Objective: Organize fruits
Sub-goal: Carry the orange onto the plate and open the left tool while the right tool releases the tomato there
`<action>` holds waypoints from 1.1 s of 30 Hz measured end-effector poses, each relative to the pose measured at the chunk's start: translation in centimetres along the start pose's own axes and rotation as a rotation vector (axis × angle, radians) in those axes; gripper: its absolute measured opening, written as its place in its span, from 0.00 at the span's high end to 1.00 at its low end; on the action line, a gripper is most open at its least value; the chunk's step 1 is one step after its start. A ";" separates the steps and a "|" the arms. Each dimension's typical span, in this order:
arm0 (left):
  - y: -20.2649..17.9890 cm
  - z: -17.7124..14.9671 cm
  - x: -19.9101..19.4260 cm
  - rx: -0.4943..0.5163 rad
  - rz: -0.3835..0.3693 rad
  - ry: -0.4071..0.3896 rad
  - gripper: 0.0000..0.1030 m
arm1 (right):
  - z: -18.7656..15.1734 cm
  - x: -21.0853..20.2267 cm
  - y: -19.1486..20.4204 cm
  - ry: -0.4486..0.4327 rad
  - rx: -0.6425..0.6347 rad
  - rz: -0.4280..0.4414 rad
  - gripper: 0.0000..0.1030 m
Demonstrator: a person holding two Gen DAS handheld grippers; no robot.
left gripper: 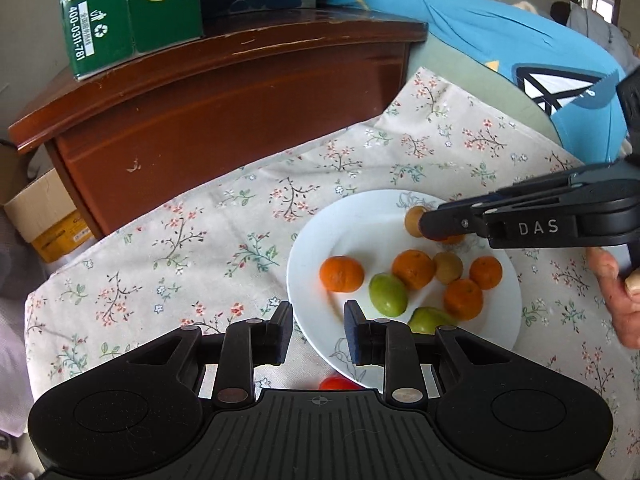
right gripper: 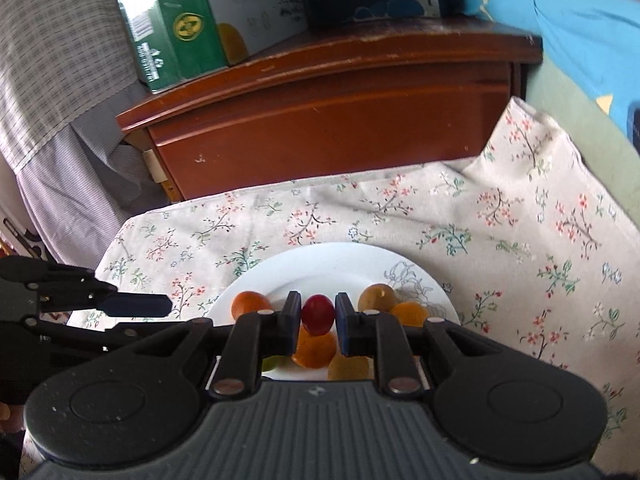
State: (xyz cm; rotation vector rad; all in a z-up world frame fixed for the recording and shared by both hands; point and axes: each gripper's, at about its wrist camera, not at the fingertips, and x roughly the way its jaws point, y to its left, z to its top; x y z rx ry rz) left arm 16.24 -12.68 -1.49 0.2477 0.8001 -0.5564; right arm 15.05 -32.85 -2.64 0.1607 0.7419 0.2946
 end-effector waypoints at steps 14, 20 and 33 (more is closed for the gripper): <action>1.0 0.6 -1.1 -0.088 0.070 -0.013 0.34 | 0.5 0.1 -1.9 -0.012 0.182 0.051 0.75; 1.9 1.3 -2.8 -0.133 0.078 -0.040 0.28 | 1.2 -1.7 -1.6 -0.045 0.210 0.062 0.70; 3.4 -0.9 -6.9 -0.151 0.145 -0.065 0.24 | -0.6 -6.5 1.8 -0.095 0.150 0.065 0.60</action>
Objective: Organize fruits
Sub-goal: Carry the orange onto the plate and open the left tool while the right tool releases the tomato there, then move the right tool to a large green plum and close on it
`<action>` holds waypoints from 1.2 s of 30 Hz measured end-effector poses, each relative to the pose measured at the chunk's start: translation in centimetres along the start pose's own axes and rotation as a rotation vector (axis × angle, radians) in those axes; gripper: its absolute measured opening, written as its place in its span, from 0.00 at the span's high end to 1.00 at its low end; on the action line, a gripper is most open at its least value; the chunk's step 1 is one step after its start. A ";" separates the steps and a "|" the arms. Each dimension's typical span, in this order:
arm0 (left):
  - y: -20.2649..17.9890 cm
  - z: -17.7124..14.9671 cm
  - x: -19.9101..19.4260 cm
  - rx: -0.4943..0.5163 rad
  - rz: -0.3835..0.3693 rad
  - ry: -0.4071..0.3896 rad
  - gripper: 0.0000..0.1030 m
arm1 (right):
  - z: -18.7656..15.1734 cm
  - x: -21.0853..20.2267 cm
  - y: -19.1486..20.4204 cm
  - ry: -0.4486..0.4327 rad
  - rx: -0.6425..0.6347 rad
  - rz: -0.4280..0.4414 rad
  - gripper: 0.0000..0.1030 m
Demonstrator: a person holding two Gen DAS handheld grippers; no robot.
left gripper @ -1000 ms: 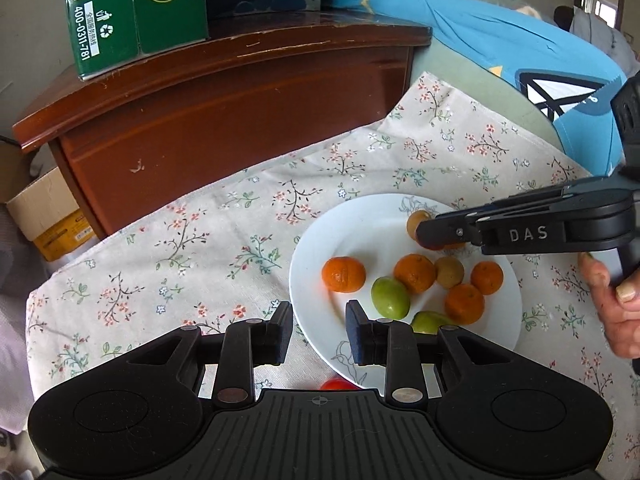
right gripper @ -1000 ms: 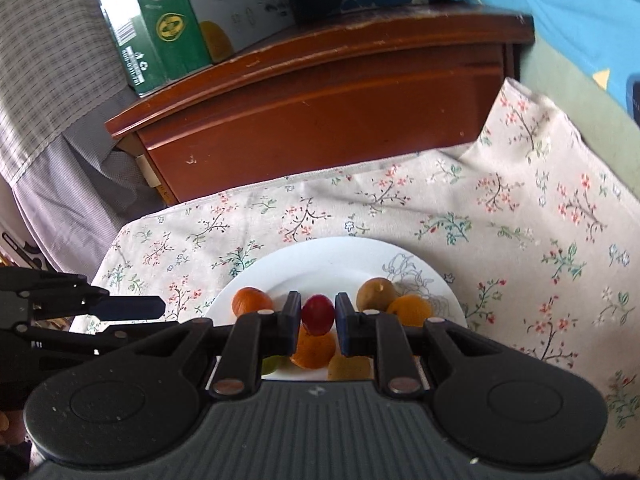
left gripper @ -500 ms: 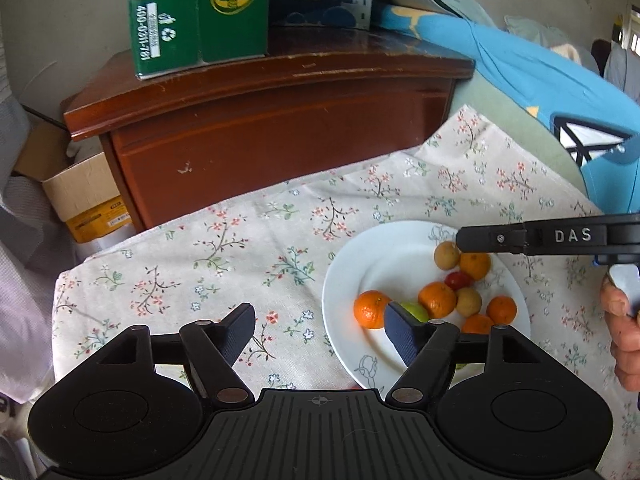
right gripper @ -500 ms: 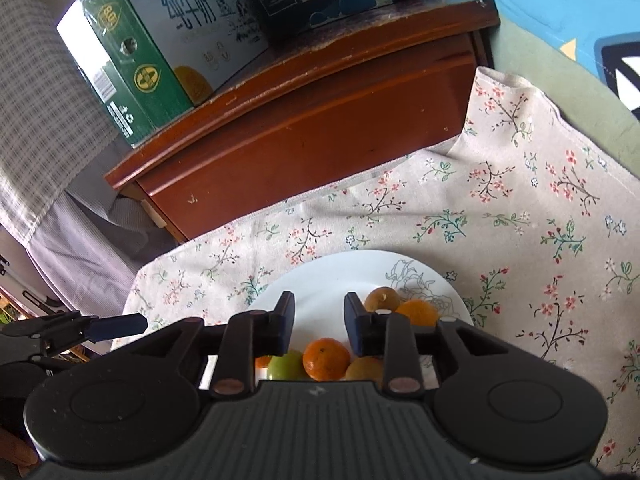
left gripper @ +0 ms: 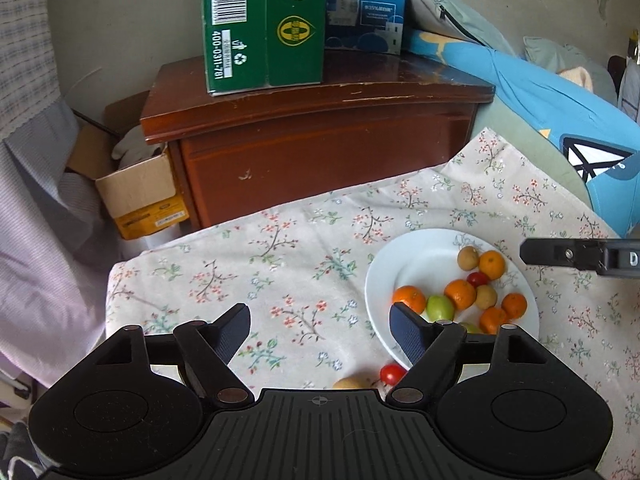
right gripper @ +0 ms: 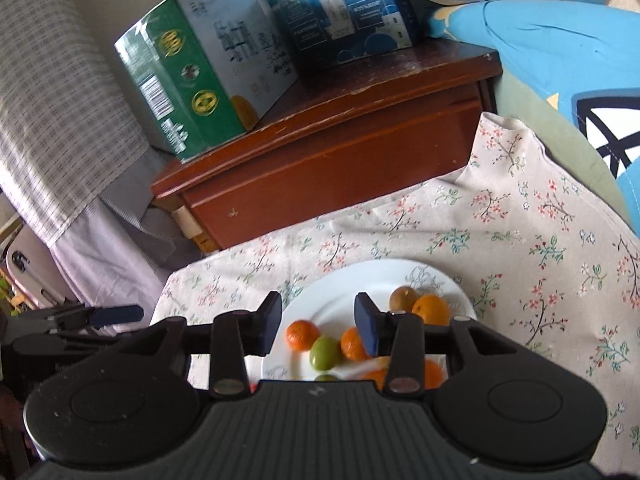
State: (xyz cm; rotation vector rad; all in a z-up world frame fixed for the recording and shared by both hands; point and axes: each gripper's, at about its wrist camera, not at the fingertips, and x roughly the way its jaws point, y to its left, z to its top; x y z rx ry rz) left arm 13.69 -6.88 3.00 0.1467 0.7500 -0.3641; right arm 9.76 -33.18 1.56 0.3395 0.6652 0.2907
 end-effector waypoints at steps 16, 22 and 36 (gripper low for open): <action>-0.5 -4.2 -1.3 0.080 0.031 0.074 0.24 | -7.2 -1.1 4.4 0.113 -0.115 -0.002 0.52; -0.8 -5.4 -1.3 0.104 0.052 0.085 0.24 | -9.4 -0.8 5.5 0.154 -0.141 -0.005 0.52; 0.1 -6.9 -1.1 0.087 0.059 0.091 0.24 | -12.4 0.4 7.1 0.217 -0.183 -0.012 0.52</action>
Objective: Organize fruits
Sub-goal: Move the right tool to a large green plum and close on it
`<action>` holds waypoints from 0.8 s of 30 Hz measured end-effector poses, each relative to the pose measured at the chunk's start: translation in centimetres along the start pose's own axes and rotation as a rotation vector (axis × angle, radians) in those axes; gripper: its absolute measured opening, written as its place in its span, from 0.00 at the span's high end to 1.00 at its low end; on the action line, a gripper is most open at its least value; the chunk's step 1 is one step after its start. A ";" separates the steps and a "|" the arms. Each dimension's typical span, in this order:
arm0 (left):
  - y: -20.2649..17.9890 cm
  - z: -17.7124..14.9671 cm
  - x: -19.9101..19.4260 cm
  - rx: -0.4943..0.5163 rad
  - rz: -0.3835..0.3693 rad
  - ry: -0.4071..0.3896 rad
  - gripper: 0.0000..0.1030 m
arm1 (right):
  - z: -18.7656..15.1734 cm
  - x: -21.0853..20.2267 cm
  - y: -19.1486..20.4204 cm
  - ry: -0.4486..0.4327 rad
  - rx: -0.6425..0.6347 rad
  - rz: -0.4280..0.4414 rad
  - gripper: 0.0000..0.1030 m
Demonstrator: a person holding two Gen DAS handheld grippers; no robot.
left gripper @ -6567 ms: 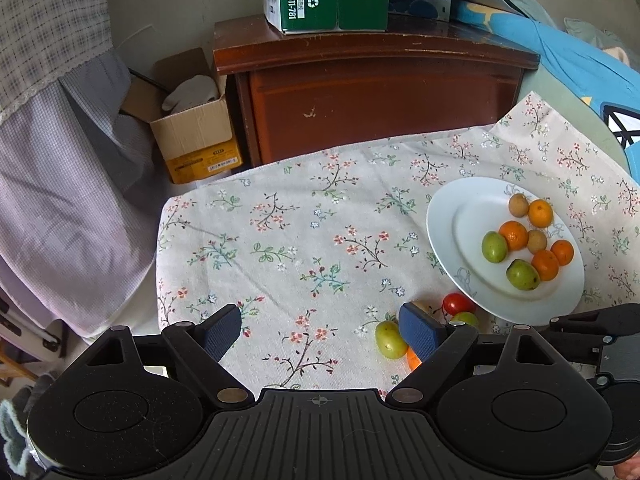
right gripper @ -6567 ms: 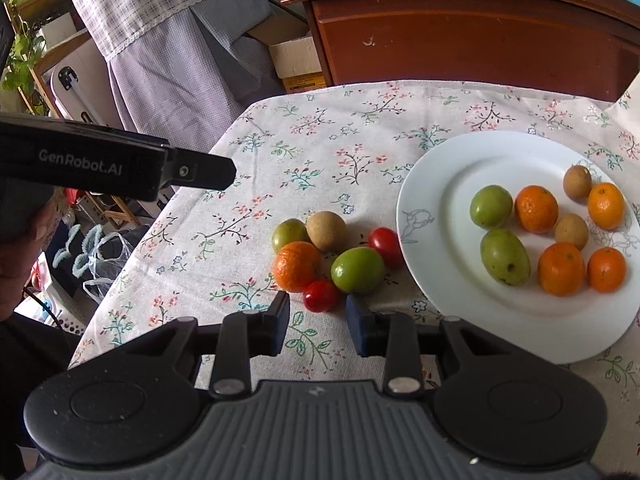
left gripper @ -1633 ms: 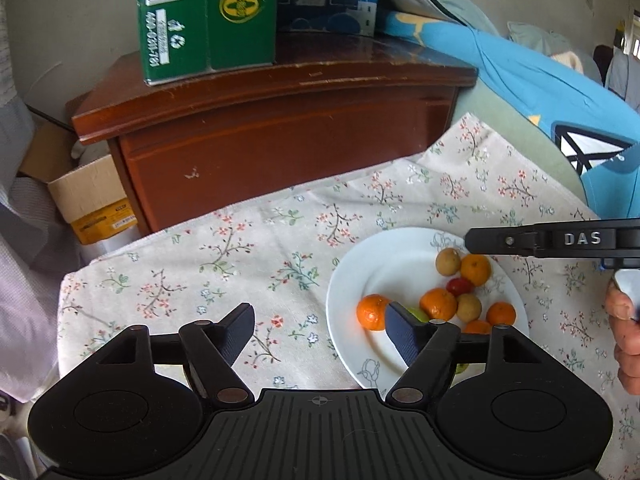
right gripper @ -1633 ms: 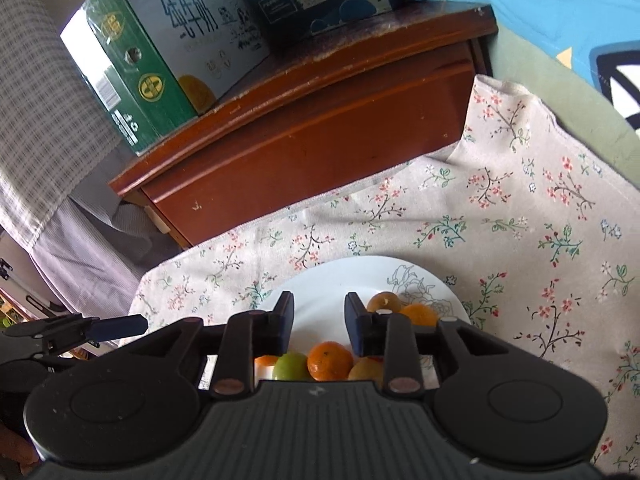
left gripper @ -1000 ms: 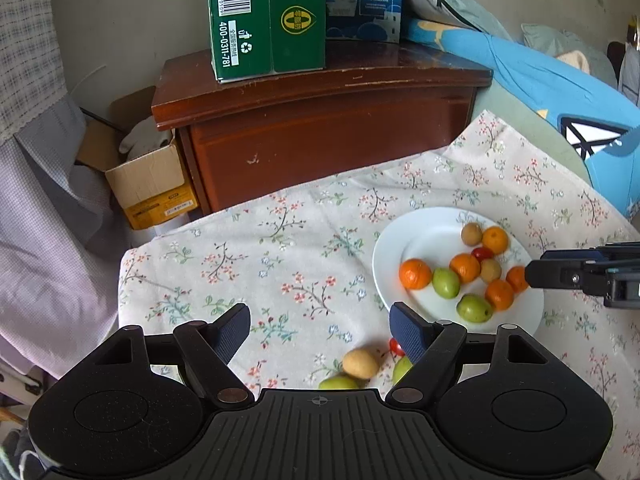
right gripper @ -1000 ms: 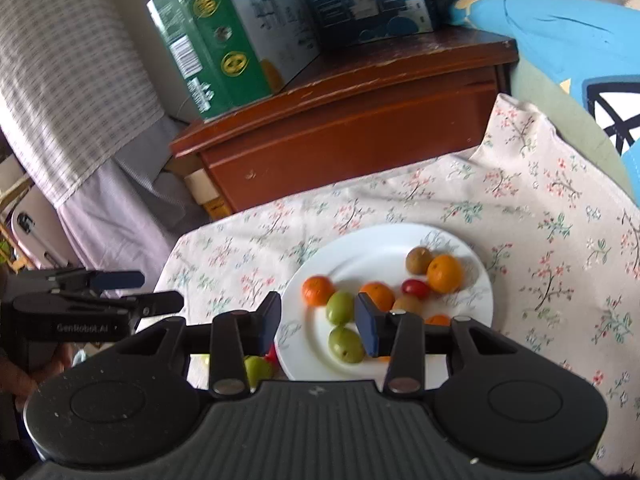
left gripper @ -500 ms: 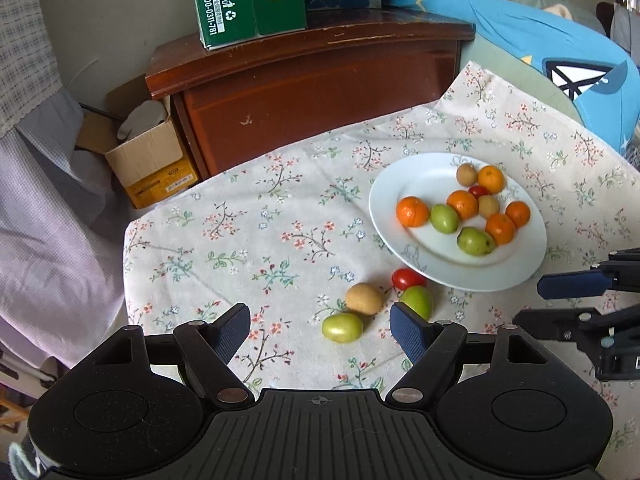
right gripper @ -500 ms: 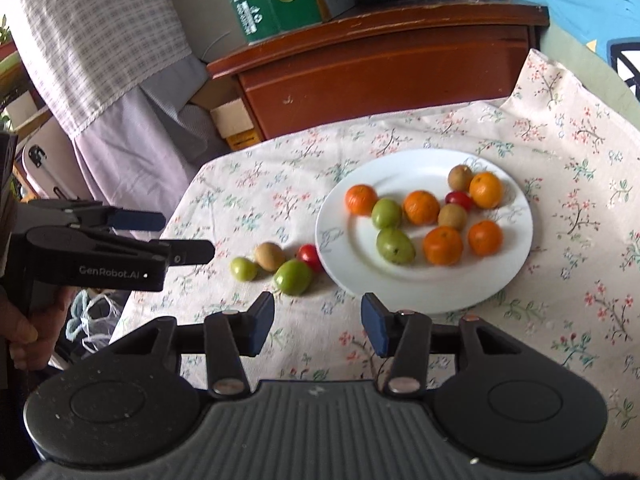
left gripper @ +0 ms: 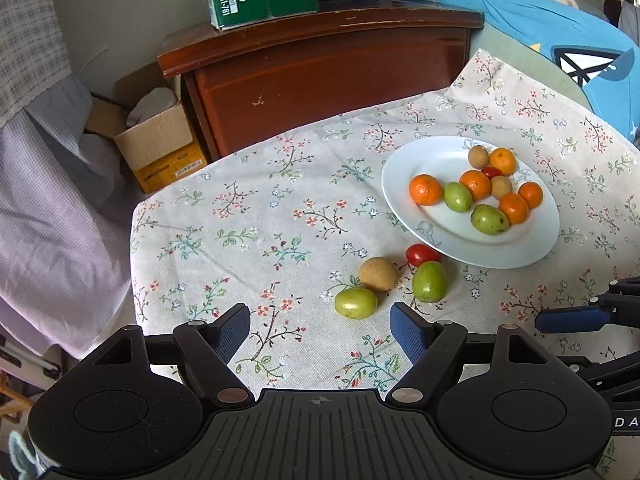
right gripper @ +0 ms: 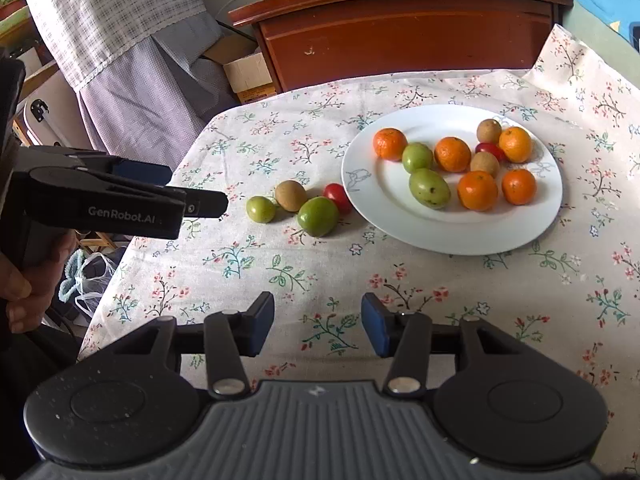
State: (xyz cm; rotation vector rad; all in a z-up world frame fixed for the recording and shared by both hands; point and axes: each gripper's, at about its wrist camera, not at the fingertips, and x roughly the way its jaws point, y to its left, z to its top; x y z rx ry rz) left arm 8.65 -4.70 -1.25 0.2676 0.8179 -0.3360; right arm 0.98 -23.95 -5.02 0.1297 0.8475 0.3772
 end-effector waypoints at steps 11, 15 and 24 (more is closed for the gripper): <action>1.7 -0.3 1.0 -0.093 0.025 0.021 0.23 | 0.2 1.4 0.4 -0.009 -0.002 0.013 0.52; 1.9 -0.2 0.9 -0.093 0.009 0.008 0.23 | 0.3 1.2 0.4 -0.033 0.003 0.009 0.53; 0.4 0.4 2.3 0.113 -0.002 0.007 0.23 | 1.0 2.0 -0.1 -0.059 0.042 -0.002 0.54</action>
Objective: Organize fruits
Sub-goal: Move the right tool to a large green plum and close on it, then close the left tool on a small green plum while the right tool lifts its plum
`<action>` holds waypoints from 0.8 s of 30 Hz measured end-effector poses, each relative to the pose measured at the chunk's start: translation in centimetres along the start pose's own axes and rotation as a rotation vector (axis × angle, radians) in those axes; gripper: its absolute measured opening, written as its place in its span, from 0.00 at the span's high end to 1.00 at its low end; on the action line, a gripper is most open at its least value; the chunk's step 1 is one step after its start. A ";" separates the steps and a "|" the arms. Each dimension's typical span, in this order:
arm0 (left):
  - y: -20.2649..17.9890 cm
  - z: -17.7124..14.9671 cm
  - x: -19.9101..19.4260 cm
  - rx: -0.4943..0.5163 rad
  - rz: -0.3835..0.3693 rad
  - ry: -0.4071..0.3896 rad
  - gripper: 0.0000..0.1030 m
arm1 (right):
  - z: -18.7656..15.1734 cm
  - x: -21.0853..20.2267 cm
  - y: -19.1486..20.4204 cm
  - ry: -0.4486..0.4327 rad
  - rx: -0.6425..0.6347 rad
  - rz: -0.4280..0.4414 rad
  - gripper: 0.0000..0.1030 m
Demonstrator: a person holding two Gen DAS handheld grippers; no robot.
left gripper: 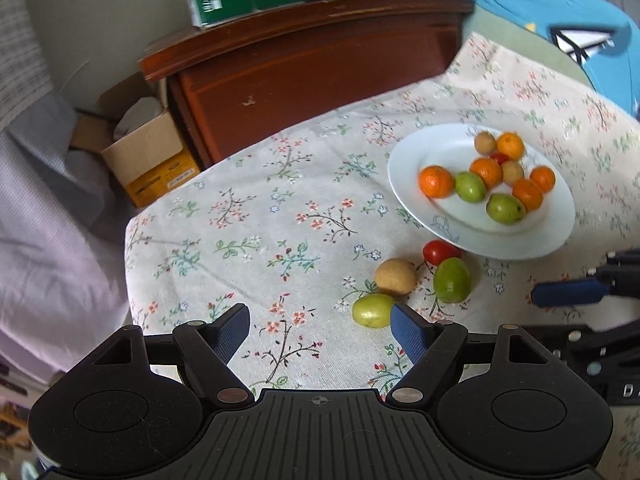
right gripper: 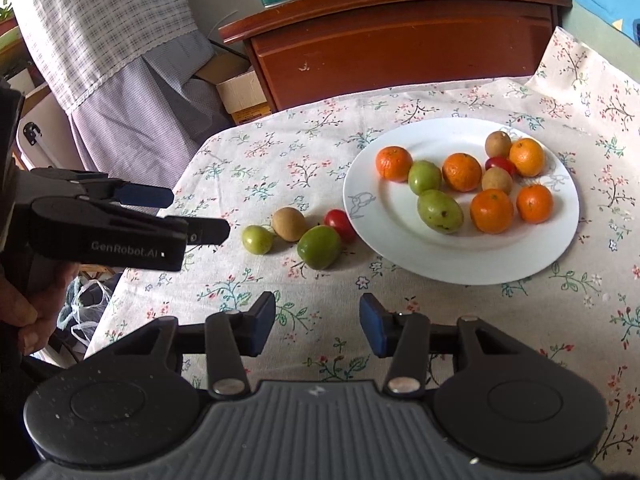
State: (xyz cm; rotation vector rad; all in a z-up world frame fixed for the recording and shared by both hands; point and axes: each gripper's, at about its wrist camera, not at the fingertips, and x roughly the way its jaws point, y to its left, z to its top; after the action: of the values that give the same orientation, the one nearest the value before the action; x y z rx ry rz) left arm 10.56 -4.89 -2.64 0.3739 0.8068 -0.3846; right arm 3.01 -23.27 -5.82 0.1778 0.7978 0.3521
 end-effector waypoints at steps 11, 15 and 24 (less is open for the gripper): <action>0.1 0.4 1.8 0.145 -0.075 0.040 0.25 | 1.3 2.2 0.0 -0.015 0.026 0.000 0.57; -0.2 0.4 2.2 0.188 -0.128 0.040 0.25 | 1.7 3.1 -0.1 -0.017 0.048 -0.001 0.57; -0.8 0.4 2.8 0.238 -0.160 0.023 0.25 | 2.1 4.6 -0.1 -0.024 0.056 -0.014 0.70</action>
State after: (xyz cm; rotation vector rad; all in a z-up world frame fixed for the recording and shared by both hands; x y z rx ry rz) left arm 12.25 -6.31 -4.64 0.5381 0.8181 -0.6302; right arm 7.51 -21.70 -7.42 0.2285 0.7853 0.3145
